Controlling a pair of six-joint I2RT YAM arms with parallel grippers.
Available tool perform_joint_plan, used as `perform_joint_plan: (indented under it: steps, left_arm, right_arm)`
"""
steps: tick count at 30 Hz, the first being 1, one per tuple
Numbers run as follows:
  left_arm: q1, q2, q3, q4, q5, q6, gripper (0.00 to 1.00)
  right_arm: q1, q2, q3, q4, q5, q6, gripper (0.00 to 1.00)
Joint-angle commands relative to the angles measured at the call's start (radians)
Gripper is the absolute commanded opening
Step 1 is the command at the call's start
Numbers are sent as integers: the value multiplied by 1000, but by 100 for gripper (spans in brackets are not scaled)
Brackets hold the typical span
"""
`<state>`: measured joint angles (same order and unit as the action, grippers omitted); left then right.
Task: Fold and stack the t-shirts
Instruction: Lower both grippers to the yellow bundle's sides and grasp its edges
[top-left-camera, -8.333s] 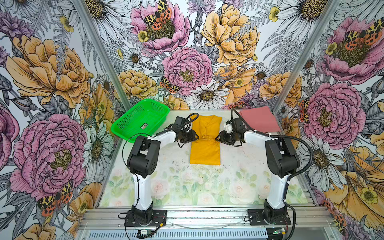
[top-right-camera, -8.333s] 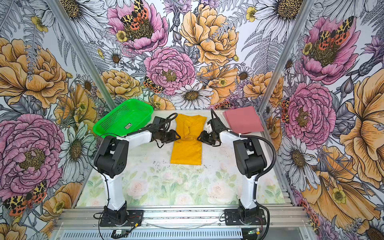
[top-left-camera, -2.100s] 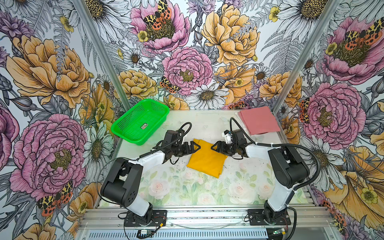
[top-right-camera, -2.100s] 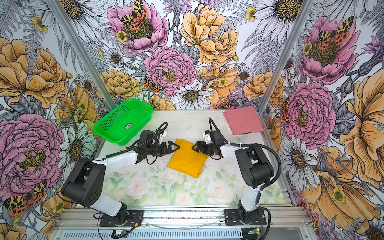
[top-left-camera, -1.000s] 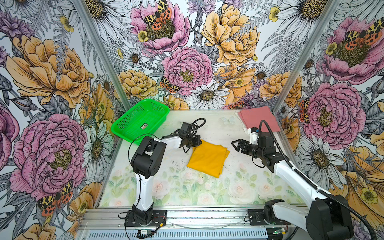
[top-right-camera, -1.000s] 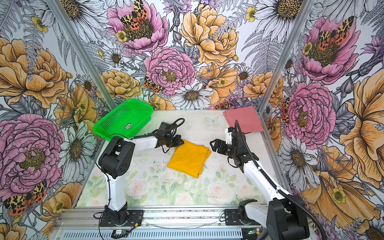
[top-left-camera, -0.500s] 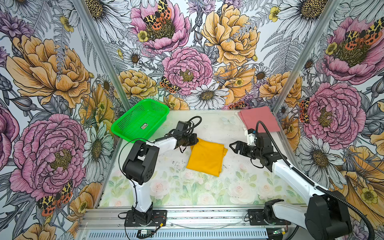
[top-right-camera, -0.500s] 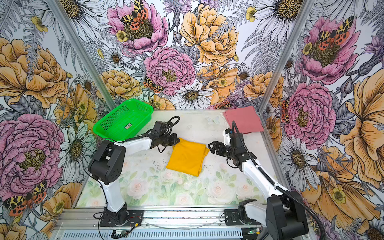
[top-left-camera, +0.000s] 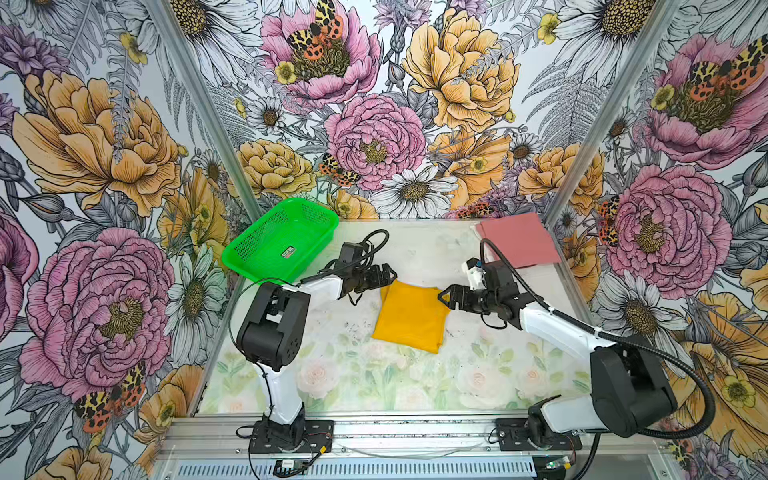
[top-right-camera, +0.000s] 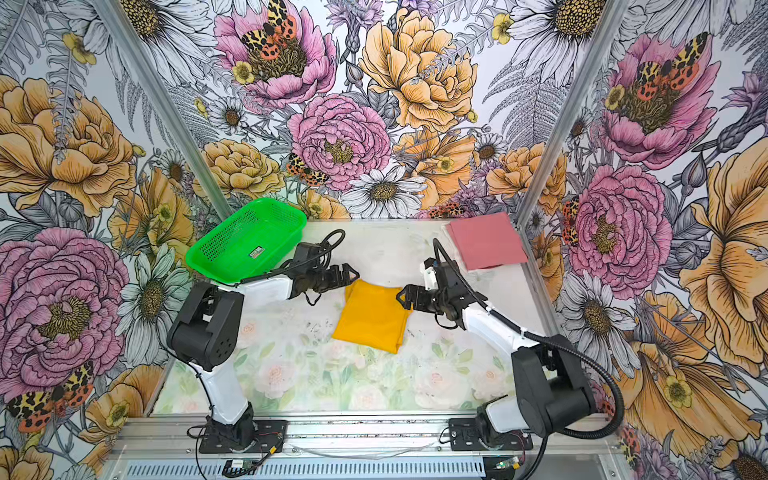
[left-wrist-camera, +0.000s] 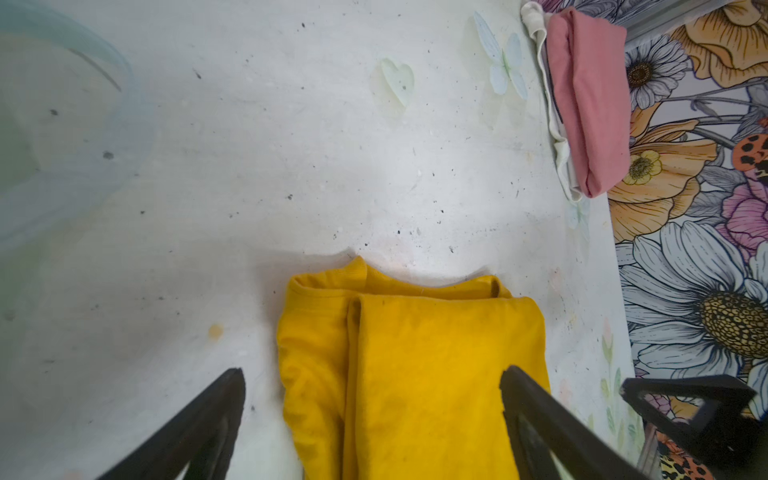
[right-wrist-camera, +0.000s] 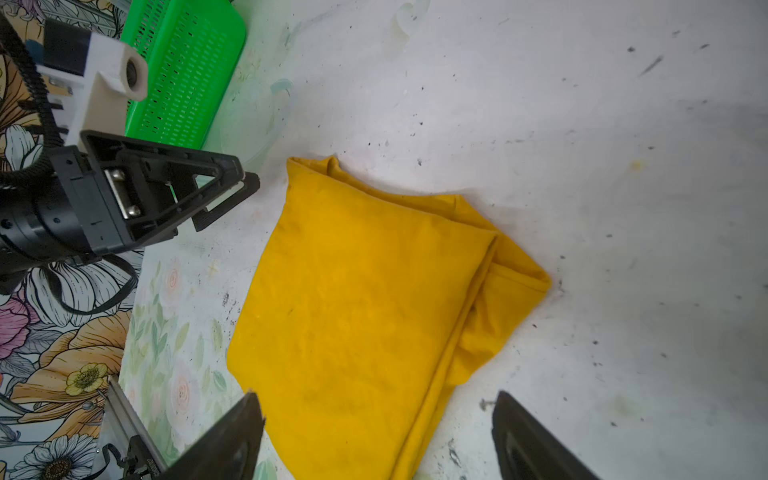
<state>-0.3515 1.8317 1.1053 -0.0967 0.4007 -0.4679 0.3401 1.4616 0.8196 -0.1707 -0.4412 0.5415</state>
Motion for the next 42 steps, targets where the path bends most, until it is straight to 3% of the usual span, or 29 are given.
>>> perform_joint_plan:
  steps: [1,6,12,19,23,30,40,42]
  left_arm:
    - [-3,-92,-30,48,90,2,99]
    - [-21,-161,-118,58,92,-28,99]
    - [2,-196,-195,39,88,-25,99]
    - [-10,-153,-130,-134,2,46,99]
    - [-25,-94,-94,-165,8,55,99]
    - [-111,-21,0,-278,-100,87,99]
    - [-203,71,22,-332,-110,81,99]
    - [-220,76,24,-342,-127,81,99]
  right_arm:
    - [12,86,51,139,-42,33,88]
    - [13,269,98,276,-92,97,87]
    - [15,380,144,247,-54,89,86]
    - [15,182,101,135,15,46,87]
    - [7,68,44,69,44,40,87]
    - [-4,-82,-62,-15,94,30,87]
    - [-13,-161,-111,-101,119,2,87]
    - [-12,-168,-113,-146,170,2,87]
